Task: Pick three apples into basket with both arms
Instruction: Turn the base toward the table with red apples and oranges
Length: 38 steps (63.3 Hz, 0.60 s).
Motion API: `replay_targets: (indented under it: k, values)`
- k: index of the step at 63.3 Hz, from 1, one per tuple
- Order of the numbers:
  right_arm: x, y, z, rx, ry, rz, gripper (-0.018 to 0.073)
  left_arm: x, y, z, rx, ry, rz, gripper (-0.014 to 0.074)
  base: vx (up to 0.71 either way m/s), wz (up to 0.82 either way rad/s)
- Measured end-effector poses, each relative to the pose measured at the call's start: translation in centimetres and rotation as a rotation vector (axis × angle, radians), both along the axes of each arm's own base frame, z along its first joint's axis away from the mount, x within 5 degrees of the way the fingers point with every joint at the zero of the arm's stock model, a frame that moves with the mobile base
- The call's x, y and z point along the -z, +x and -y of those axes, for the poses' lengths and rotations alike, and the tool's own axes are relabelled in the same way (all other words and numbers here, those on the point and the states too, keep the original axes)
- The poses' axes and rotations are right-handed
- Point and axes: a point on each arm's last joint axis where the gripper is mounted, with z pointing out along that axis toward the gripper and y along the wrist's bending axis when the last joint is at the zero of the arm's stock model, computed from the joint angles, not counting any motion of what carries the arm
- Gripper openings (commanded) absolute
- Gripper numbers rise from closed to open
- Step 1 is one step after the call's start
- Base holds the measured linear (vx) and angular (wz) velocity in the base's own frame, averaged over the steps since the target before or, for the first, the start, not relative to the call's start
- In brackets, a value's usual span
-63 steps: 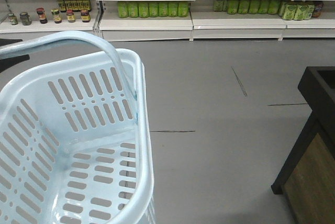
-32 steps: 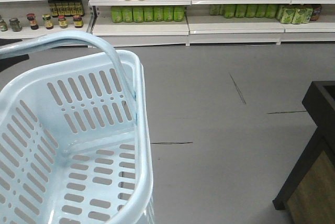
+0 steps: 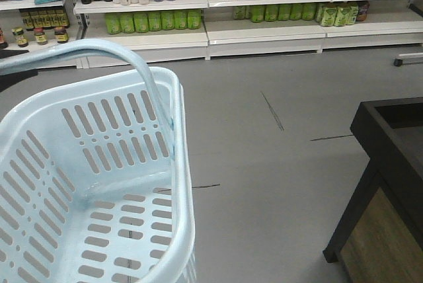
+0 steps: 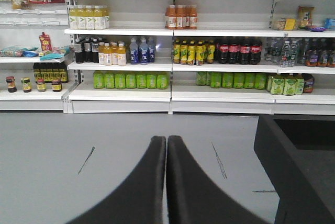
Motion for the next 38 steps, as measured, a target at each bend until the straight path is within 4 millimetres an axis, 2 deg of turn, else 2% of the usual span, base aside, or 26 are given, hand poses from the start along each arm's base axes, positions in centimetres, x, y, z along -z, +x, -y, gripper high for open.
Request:
replay_targets:
  k: [19, 38]
  values:
    - [0.0, 0.0, 0.0, 0.0, 0.0, 0.0, -0.0009, 0.0, 0.0, 0.0, 0.0, 0.0, 0.0, -0.0008, 0.06, -0.19]
    - [0.0, 0.0, 0.0, 0.0, 0.0, 0.0, -0.0009, 0.0, 0.0, 0.0, 0.0, 0.0, 0.0, -0.0008, 0.09, -0.34]
